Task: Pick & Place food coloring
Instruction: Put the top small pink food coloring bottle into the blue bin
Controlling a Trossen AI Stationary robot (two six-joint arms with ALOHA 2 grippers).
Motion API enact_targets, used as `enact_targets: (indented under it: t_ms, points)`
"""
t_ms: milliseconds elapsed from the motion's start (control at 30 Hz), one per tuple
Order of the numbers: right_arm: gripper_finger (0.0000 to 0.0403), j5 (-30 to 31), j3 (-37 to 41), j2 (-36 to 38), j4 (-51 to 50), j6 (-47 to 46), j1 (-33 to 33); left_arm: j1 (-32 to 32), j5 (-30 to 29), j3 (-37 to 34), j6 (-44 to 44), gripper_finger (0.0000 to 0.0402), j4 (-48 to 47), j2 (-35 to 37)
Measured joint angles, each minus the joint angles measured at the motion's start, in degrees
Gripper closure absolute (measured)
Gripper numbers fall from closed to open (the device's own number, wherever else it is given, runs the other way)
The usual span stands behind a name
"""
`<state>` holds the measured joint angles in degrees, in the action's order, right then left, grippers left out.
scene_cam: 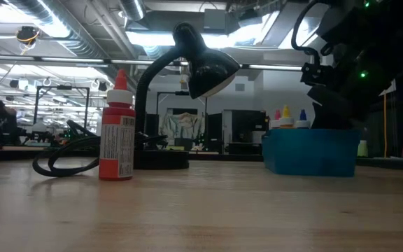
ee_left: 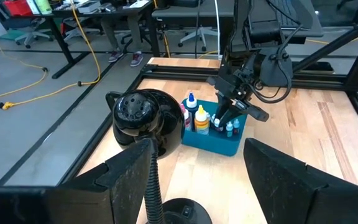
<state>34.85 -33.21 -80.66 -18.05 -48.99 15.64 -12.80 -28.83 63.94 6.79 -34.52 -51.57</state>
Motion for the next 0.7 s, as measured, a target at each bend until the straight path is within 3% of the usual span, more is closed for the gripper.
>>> enact_targets:
  t_ms: [700]
  points:
    - [0.0275,-0.1,0.0,0.0,-0.1,-0.3,0.0,0.0,0.0,0.0,0.0,0.0151,-0.5,0.0]
